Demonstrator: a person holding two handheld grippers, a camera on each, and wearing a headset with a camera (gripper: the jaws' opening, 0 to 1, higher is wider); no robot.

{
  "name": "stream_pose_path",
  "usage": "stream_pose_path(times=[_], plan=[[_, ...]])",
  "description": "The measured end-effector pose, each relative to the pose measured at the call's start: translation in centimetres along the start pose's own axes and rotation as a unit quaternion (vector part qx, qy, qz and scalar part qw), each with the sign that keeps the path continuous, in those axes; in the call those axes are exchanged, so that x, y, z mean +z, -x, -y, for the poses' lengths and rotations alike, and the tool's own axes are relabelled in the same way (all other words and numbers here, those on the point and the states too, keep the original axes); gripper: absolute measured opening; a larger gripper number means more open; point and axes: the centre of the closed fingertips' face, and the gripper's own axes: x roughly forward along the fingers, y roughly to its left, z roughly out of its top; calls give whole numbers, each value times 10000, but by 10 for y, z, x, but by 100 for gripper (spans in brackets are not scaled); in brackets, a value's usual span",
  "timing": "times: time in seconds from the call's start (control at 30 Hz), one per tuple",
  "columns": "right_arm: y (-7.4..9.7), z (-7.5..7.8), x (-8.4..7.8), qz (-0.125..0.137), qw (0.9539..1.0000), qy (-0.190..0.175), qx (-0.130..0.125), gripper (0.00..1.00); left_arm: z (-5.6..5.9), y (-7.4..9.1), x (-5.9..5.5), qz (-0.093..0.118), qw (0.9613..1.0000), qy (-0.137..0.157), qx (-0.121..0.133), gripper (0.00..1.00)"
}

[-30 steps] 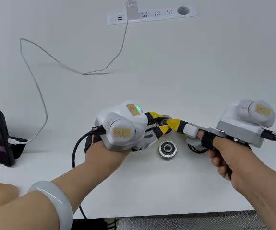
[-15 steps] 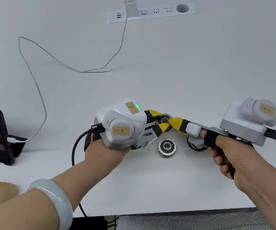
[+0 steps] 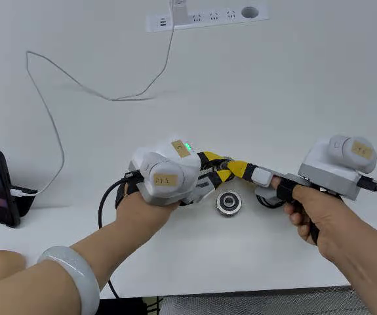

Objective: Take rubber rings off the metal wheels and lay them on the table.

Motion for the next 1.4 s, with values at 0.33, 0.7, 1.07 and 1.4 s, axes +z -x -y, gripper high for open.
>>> stream_pose_path(times=[0.33,0.7,1.07,1.4], plan=[[4,3,4,28,9999,154,-54,10,1,1,0,-15,10000,-8,1,13],[-4,7,2,-68,9999,-29,87,14,1,1,-1,-16,10000,-7,-13,13],[3,-1,8,7,9997,148,211,3,1,1,-1,-15,10000,-9,-6,13],[8,5,-1,-130,9993,348,68,20,1,2,-1,-9,10000,-10,-2,13]])
